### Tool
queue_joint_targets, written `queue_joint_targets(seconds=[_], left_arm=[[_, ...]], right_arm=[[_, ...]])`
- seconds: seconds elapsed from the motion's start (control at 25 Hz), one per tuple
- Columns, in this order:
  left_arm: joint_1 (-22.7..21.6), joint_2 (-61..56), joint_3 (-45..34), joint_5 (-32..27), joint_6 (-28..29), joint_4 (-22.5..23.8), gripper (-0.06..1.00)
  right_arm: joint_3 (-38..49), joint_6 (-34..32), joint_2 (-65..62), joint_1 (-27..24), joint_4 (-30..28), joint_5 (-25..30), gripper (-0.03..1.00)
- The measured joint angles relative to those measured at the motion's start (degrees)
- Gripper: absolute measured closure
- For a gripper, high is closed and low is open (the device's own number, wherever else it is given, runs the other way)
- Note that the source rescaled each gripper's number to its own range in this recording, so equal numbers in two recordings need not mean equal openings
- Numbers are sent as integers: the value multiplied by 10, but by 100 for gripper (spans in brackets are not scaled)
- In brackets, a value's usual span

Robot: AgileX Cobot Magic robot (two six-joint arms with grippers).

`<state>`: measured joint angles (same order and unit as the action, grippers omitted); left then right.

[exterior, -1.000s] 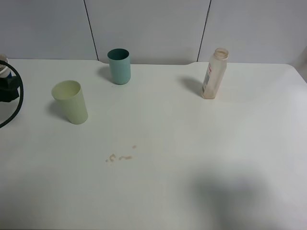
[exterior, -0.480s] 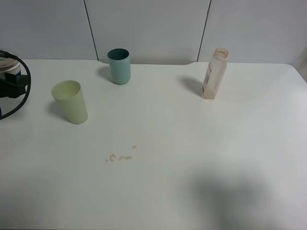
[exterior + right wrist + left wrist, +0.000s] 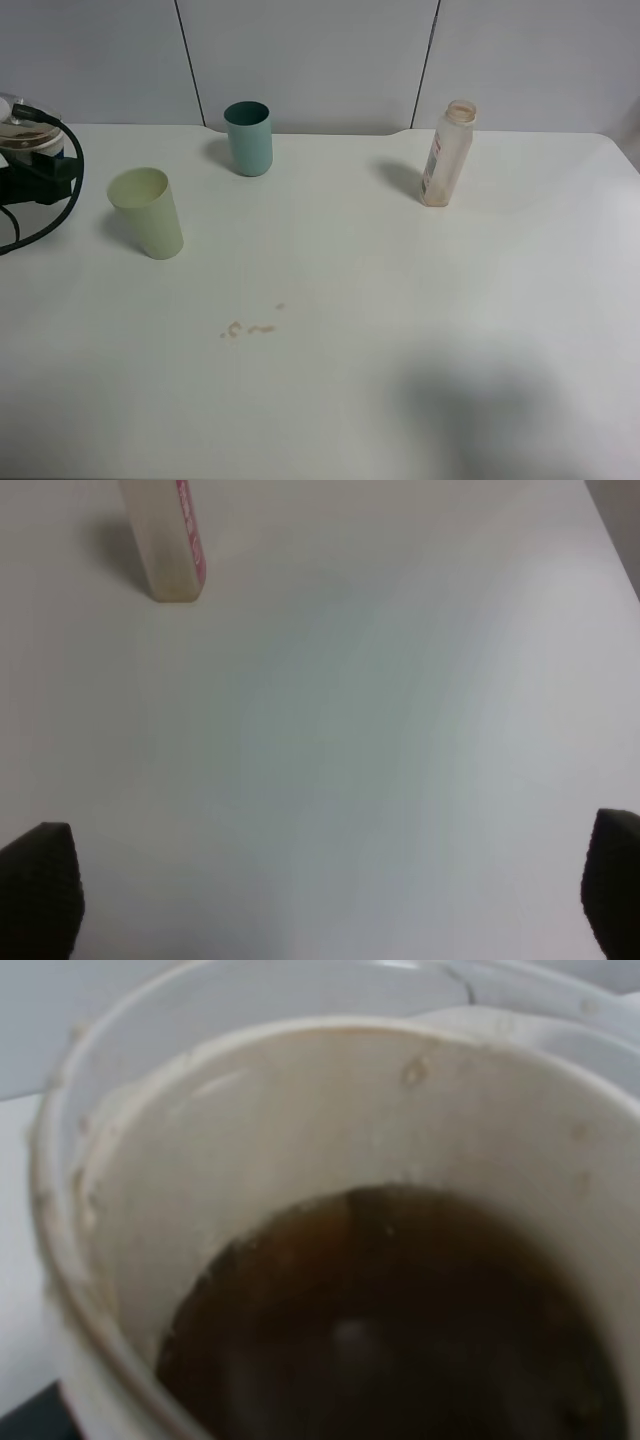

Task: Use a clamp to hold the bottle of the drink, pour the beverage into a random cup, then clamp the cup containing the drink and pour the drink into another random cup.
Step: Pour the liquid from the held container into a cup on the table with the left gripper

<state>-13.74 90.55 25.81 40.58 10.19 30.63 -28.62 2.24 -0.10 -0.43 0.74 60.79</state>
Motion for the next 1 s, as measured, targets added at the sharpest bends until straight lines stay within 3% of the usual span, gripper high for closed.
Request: queue_joint_targets(seconds=[0.4, 1.0], left_arm=[[19, 0, 0, -18, -28, -21, 92], [19, 10, 27, -63, -64, -11, 92]], right_arm=[[0, 0, 0, 0, 0, 0, -3], [0, 0, 0, 0, 0, 0, -3]])
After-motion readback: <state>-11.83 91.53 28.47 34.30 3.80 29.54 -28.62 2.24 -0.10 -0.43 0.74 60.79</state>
